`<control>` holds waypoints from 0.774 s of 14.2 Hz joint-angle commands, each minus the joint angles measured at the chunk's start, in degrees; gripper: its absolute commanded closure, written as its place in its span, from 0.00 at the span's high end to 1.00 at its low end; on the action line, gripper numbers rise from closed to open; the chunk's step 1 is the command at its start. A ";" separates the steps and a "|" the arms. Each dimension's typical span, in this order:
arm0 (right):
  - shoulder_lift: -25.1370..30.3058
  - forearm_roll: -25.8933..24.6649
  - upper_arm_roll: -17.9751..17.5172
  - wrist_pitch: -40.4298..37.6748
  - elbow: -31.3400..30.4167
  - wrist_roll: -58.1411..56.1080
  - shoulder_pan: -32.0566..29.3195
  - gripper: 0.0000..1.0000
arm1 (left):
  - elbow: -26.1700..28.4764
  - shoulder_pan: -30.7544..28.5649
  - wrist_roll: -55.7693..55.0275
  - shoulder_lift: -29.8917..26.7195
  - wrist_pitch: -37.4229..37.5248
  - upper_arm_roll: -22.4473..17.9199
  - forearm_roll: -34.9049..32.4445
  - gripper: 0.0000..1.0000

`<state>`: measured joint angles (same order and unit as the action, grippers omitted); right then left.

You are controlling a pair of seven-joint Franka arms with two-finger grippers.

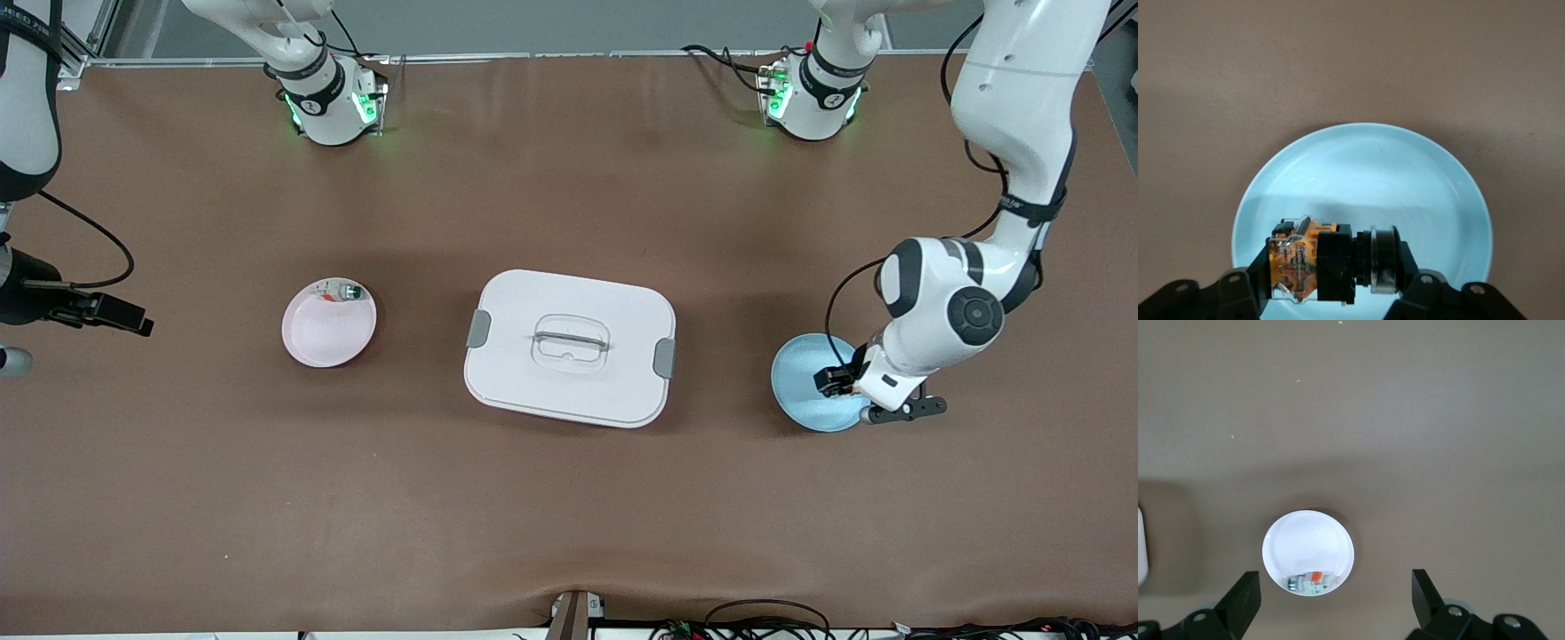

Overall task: Transfer orange switch to right arm and place
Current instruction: 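Lift the switch with the left gripper while the right gripper reaches inward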

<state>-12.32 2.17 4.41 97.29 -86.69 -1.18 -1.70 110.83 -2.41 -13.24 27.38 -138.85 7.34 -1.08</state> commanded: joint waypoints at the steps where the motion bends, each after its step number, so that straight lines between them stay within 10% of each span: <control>1: 0.72 0.90 -0.10 0.36 -0.67 -4.36 -1.64 1.00 | 0.97 0.56 -1.09 -6.54 5.77 0.66 -1.03 0.00; 11: 0.54 8.99 -0.02 -4.12 -1.11 -4.09 -4.98 1.00 | -9.04 1.44 -32.86 -10.42 19.76 19.10 -0.51 0.00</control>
<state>-12.33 9.92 4.89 93.58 -87.12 -4.64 -5.96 104.40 -1.04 -39.28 16.08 -120.54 23.62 -1.08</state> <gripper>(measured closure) 0.000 0.278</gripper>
